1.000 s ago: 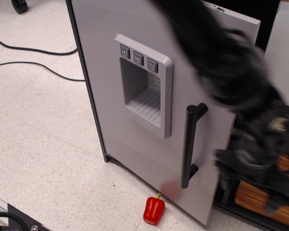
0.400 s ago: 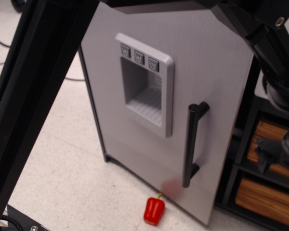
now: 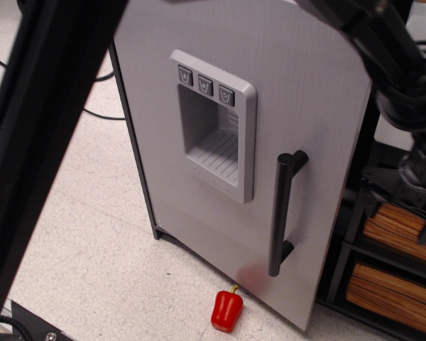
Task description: Open fridge
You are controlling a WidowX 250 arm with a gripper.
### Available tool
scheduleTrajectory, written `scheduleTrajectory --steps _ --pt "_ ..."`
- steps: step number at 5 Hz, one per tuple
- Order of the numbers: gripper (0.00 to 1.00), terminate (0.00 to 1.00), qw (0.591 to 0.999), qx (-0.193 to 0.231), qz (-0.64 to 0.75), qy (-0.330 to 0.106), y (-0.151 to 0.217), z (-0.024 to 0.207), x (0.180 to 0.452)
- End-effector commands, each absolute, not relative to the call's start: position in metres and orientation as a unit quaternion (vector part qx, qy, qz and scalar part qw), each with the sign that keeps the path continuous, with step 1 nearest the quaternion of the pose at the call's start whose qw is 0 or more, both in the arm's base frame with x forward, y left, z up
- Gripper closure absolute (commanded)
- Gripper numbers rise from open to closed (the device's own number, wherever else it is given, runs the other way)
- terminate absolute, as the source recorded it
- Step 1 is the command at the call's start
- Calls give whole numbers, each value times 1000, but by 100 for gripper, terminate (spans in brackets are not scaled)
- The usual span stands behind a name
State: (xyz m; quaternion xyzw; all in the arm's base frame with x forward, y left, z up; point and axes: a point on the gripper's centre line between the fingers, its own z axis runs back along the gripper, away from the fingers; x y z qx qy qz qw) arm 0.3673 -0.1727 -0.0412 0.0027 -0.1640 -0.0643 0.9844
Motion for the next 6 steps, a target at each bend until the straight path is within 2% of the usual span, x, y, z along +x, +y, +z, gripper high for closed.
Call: scheduleTrajectory --steps 1,3,6 --pt "0 0 978 44 -43 -202 -146 -11 378" --pt "0 0 971 75 -9 -228 -96 4 341" --pt "0 0 977 70 38 -199 -32 36 262"
